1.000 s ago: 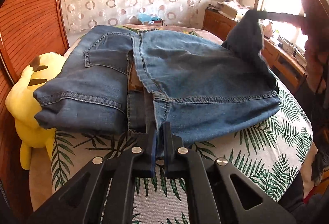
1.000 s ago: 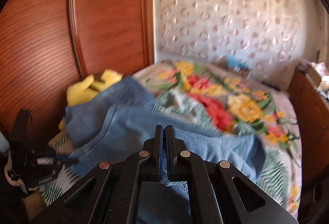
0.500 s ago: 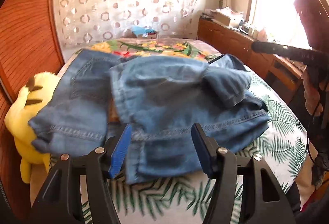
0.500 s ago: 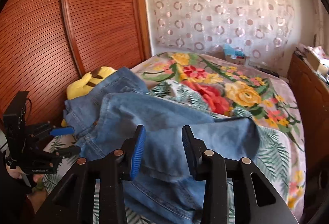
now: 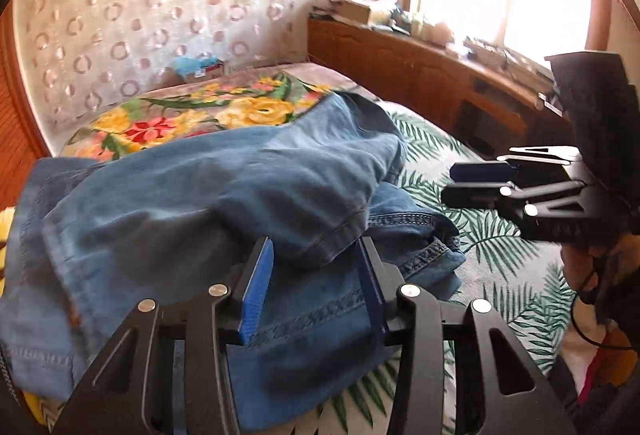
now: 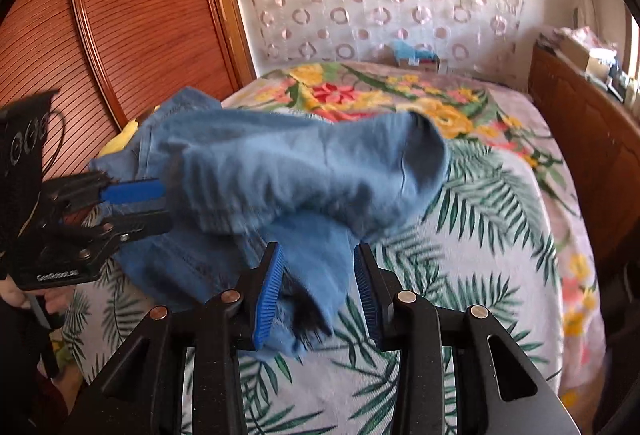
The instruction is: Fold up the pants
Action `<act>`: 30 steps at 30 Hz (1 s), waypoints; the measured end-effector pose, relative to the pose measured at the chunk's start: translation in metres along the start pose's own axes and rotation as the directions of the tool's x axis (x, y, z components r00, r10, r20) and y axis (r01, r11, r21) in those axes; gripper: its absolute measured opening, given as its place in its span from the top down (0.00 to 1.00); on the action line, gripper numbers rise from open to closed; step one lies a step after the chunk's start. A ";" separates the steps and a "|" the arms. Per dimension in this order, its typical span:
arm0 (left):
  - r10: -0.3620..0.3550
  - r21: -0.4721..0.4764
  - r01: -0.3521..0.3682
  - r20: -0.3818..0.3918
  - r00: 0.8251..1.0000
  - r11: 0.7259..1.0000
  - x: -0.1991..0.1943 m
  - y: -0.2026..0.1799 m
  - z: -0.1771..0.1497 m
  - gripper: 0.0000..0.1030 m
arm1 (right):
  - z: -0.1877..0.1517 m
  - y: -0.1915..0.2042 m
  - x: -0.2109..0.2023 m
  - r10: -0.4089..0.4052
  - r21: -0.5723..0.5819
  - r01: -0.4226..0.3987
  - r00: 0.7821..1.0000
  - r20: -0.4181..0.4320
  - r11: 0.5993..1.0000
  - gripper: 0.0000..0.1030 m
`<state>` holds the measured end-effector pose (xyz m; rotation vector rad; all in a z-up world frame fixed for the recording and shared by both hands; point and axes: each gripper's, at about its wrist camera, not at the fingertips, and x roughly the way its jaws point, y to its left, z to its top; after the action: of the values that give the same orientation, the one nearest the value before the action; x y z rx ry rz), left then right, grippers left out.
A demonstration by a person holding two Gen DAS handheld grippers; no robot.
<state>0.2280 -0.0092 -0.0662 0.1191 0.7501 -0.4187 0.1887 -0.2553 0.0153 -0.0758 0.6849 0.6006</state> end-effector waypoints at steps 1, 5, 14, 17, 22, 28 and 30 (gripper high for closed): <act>0.007 0.013 -0.007 -0.013 1.000 1.000 0.006 -0.002 0.002 0.57 | -0.002 0.000 0.000 0.010 0.004 -0.010 1.000 -0.004 1.000 0.63; 0.042 0.054 -0.039 -0.073 0.996 0.998 0.029 -0.006 0.004 0.57 | -0.009 -0.004 -0.001 0.025 0.016 -0.024 0.999 -0.022 1.000 0.63; 0.104 0.073 -0.097 -0.110 0.988 0.993 0.050 0.001 0.009 0.85 | -0.020 -0.010 -0.001 0.062 0.026 -0.060 0.997 -0.056 0.998 0.63; 0.080 0.041 -0.076 -0.099 0.992 0.996 0.041 0.006 0.013 0.90 | -0.020 -0.015 0.001 0.066 0.021 -0.064 0.996 -0.058 0.998 0.65; 0.081 0.054 -0.078 -0.044 0.996 0.995 0.007 0.005 0.029 0.94 | -0.023 -0.019 0.005 0.027 0.010 -0.026 0.997 -0.068 1.000 0.92; 0.093 0.021 -0.093 0.029 0.995 0.995 -0.049 0.015 0.046 0.94 | -0.016 -0.021 -0.020 0.030 0.002 -0.030 1.000 0.007 1.000 0.96; 0.098 -0.004 -0.098 0.053 0.994 0.995 -0.066 0.022 0.048 0.94 | -0.016 -0.020 -0.028 0.033 -0.008 -0.033 0.999 0.027 0.999 0.96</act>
<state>0.2245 0.0205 0.0133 0.1424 0.6897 -0.3268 0.1737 -0.2900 0.0174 -0.0637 0.6587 0.6347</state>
